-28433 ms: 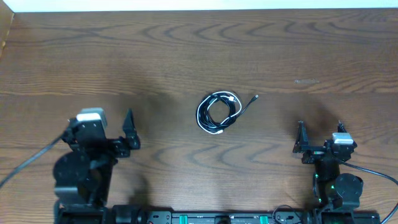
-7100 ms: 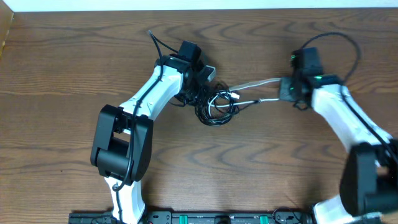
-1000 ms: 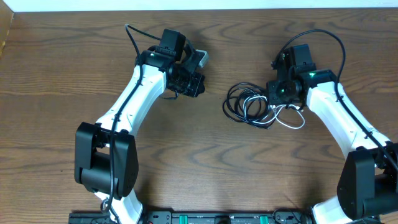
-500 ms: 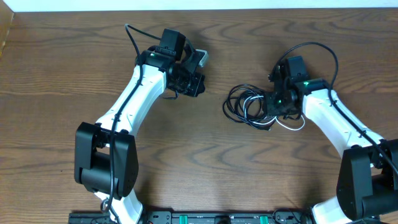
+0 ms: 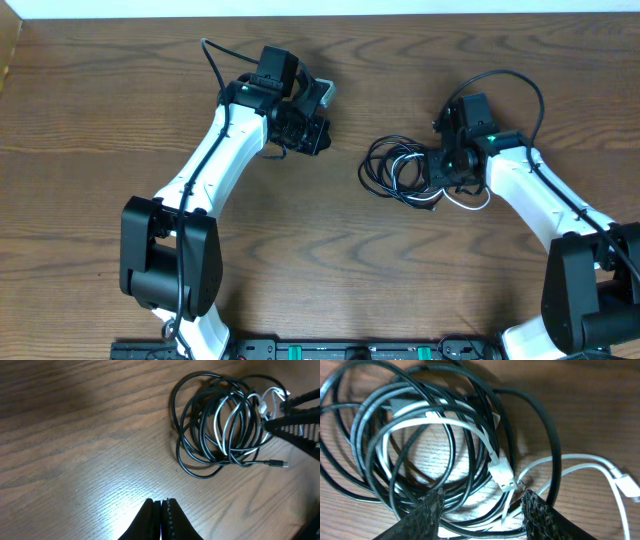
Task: Untangle cables
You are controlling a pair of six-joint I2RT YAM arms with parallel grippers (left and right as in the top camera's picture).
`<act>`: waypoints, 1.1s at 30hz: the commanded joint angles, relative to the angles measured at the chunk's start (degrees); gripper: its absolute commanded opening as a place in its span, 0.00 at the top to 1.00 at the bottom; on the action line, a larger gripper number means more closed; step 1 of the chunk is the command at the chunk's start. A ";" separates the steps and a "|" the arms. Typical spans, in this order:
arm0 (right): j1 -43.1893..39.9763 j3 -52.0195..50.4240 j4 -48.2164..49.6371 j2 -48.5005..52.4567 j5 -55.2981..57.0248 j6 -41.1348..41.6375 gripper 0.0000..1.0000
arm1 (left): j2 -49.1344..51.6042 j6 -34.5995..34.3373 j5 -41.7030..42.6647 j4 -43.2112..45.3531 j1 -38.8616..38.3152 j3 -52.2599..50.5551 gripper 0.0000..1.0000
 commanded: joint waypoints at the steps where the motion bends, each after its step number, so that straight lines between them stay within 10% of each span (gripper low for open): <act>1: 0.31 -1.95 0.70 -0.98 0.81 0.66 0.51 | 0.09 -0.72 1.57 0.31 -0.13 1.42 0.92; 33: 0.15 -0.90 5.79 -1.03 12.59 3.06 0.52 | 0.09 -0.70 1.57 0.92 -0.13 1.42 0.92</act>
